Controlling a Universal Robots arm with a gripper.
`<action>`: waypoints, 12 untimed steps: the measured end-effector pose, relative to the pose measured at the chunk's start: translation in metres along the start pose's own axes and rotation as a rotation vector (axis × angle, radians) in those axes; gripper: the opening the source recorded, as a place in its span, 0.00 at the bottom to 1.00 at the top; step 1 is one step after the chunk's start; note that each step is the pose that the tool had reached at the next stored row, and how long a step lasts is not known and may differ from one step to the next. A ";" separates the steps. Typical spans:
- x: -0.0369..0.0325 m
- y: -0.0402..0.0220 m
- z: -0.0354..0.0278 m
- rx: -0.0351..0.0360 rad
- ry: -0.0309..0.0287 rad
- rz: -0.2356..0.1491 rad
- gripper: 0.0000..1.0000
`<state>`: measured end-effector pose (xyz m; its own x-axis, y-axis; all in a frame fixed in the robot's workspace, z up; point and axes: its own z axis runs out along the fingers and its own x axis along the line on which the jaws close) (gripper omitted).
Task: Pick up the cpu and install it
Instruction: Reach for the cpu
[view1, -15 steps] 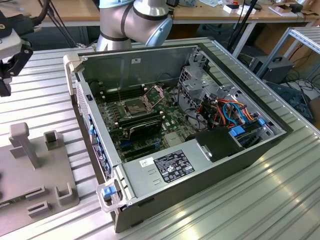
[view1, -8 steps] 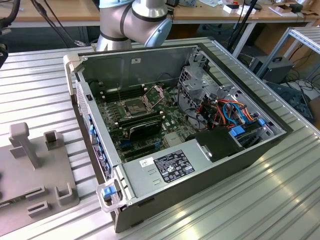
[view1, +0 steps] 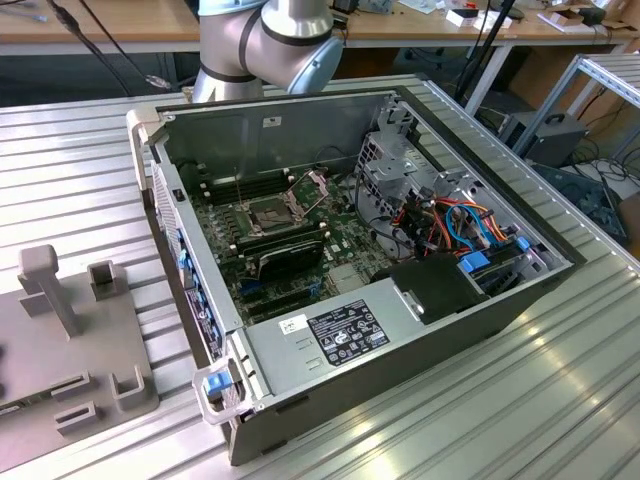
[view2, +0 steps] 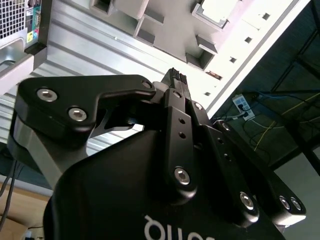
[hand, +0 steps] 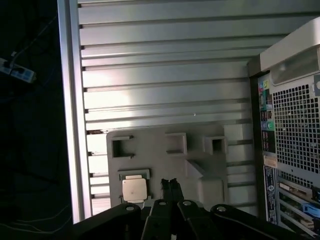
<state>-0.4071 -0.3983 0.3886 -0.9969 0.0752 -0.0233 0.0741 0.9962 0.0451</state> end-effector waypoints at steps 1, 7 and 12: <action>0.0037 -0.0003 0.0001 0.0000 0.0000 0.000 0.11; 0.0273 -0.0021 0.0006 0.0000 0.0000 0.000 0.11; 0.0379 -0.0029 0.0012 0.0000 0.0000 0.000 0.11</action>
<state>-0.4451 -0.3983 0.3864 -0.9969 0.0753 -0.0233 0.0742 0.9962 0.0450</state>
